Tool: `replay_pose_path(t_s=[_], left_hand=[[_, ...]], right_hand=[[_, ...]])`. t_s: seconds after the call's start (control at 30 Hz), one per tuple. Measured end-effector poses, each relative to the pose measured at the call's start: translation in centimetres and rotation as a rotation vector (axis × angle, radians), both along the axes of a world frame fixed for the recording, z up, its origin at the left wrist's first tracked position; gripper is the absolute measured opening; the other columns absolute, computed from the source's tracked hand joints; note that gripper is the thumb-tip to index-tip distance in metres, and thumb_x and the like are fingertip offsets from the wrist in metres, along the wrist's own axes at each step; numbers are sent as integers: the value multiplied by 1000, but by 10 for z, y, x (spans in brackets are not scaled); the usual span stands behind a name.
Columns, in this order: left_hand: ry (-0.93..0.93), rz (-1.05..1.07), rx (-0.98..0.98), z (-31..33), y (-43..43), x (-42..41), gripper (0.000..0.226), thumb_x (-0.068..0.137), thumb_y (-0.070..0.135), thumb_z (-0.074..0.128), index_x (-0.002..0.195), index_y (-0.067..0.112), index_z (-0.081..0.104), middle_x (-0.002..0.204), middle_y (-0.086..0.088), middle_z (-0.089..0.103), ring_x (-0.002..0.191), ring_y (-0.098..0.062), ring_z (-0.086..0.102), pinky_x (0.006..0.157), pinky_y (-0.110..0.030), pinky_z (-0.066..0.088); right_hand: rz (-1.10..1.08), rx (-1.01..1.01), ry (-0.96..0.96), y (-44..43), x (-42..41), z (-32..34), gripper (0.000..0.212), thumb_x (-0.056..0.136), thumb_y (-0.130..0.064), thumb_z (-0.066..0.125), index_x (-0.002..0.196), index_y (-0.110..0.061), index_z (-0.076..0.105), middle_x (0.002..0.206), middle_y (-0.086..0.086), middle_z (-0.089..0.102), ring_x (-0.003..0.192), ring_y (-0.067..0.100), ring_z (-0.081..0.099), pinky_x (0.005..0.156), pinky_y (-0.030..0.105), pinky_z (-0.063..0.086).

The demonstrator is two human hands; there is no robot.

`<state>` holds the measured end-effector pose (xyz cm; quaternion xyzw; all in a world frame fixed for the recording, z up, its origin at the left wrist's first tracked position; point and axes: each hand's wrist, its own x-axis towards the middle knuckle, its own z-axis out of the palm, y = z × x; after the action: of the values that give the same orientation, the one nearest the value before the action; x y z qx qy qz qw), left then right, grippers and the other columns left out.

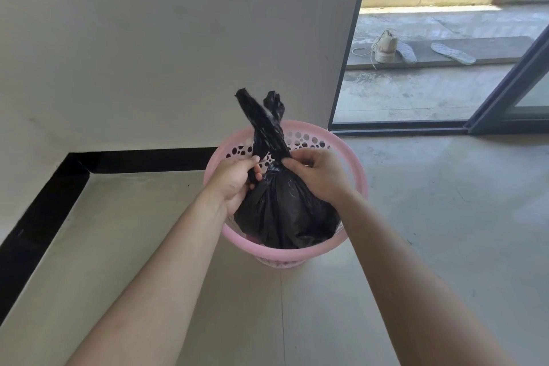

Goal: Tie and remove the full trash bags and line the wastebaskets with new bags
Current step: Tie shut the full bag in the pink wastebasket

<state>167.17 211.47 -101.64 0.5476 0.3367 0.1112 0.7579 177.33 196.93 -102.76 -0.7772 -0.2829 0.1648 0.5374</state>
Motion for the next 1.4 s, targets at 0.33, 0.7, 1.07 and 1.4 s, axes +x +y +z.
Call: replay_pose_path(t_s=[0.33,0.7,1.07,1.4], left_hand=[[-40,-303,160,-1,4,-7,29,90,20,68,63,16,60,67,-6,48,66,-14,50,66,-25,41],[-135,-91,-70,-4,9,-5,18,96,26,62,82,14,59,62,1,47,57,-10,46,54,-22,35],[-92,-240,104,-7,6,-8,26,95,13,60,71,13,53,65,-5,47,57,-11,45,54,-21,34],[-25,-366,-60,1,4,-7,19,97,32,55,102,18,67,84,-2,72,69,-8,62,66,-20,42]], right_hand=[[141,-111,-124,6,-3,0,16,92,-18,69,104,-20,79,88,-14,72,79,-8,65,75,4,46],[123,-191,-102,9,-1,-2,13,88,-29,74,99,-26,80,88,-15,73,86,1,68,80,17,49],[17,6,415,0,-7,26,18,82,-44,67,89,-30,75,99,-3,76,99,16,70,100,42,49],[-132,413,483,-1,-8,26,21,101,-27,57,91,-15,71,89,1,73,70,11,63,70,23,50]])
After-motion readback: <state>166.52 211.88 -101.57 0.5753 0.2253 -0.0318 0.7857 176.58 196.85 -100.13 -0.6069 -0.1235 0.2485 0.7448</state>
